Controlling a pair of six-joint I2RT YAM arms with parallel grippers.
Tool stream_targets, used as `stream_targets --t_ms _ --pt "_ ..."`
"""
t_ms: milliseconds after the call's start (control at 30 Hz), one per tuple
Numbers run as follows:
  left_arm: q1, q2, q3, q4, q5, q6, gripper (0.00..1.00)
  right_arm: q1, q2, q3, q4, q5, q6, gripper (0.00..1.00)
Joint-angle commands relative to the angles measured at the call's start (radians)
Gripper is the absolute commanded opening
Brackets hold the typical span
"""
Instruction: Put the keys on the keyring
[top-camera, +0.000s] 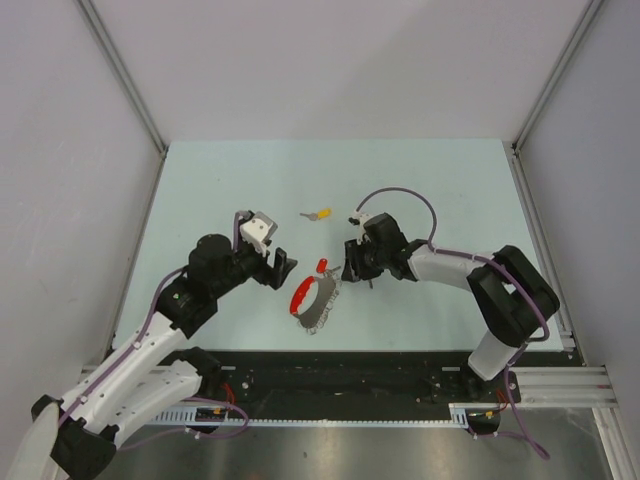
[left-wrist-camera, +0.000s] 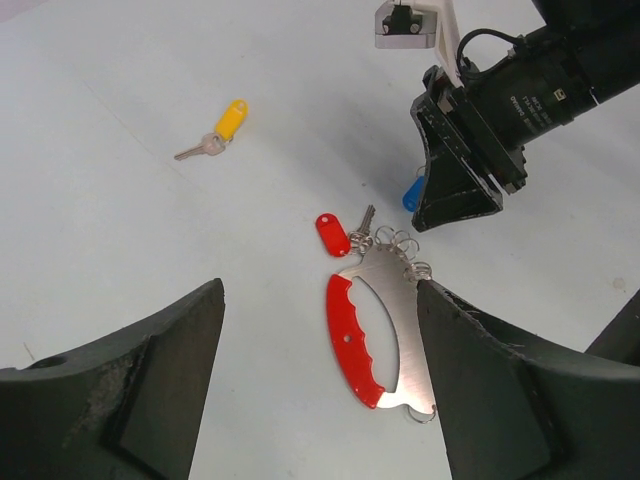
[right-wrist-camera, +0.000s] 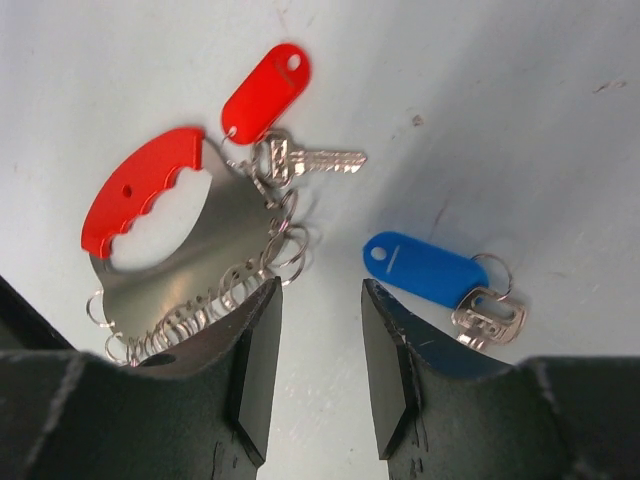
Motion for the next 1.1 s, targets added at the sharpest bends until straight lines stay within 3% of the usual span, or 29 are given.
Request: stream_targets --t_ms 0,333,733,1067 --pt "0.017 -0.031 0.011 -0.010 -0.034 -0.012 0.83 -0.020 0.051 0.075 0.026 -0.014 0.107 0.42" --pt "0.030 -0.053 0.009 -0.018 -0.054 -0.006 0.83 -0.033 0.109 0.107 0.003 -0.066 0.197 0.33" --pt "0.035 -0.060 0.009 -0.019 -0.046 -0.006 0.84 -0.038 0.152 0.109 0.015 -0.117 0.232 0.31" --pt "0.037 -0.049 0.009 -0.019 -0.036 -0.009 0.84 -0.040 0.115 0.107 0.034 -0.129 0.250 0.16"
